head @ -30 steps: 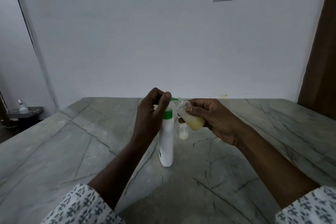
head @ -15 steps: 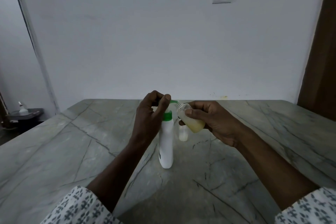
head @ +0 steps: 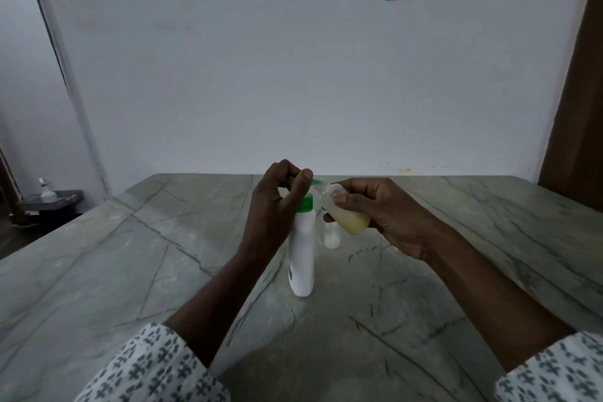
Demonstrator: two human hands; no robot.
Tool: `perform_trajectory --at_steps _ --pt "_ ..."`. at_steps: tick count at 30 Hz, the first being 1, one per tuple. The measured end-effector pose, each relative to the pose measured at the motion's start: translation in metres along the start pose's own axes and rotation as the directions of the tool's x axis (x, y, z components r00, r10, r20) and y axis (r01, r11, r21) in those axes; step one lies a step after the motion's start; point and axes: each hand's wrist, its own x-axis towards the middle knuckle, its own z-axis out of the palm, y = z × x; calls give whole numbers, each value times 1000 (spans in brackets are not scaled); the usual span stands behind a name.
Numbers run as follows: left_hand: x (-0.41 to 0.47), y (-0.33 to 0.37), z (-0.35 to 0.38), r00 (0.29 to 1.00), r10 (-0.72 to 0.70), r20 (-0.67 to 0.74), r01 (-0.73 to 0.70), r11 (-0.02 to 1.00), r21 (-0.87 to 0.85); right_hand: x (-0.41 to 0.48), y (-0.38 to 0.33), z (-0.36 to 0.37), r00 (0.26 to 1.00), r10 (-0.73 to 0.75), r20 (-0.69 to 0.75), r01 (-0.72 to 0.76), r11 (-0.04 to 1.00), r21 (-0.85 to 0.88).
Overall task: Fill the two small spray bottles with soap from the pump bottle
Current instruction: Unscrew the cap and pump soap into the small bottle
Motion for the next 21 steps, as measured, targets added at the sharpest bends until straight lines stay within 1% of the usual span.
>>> perform_trajectory --at_steps 5,14,21 --pt "-1 0 -1 1000 2 22 -1 1000 -8 0 1 -2 1000 9 -1 -9 1000 -20" --pt "4 3 -2 999 -15 -49 16 1000 5 -1 -4 1 1000 -28 -7 28 999 38" --pt "3 1 0 999 -14 -34 13 1000 -21 0 -2 0 1000 -21 -10 21 1000 11"
